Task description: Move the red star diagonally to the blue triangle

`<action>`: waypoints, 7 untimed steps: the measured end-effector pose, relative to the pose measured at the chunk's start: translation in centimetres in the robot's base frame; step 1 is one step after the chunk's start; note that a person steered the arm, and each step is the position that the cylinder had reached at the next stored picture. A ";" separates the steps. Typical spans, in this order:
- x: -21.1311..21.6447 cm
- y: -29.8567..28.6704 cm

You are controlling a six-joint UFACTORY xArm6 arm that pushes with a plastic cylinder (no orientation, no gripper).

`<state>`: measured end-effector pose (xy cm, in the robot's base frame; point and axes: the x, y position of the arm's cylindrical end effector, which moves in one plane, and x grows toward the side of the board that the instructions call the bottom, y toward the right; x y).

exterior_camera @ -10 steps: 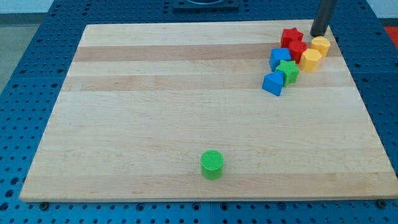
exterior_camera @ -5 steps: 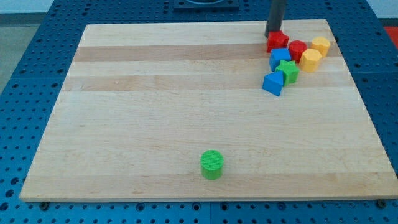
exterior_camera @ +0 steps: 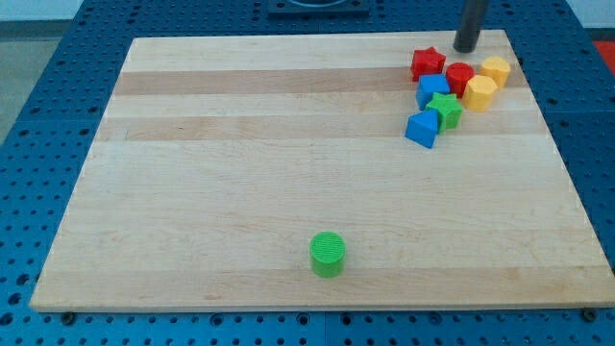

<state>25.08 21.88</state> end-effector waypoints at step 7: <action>2.0 -9.5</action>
<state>27.04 12.35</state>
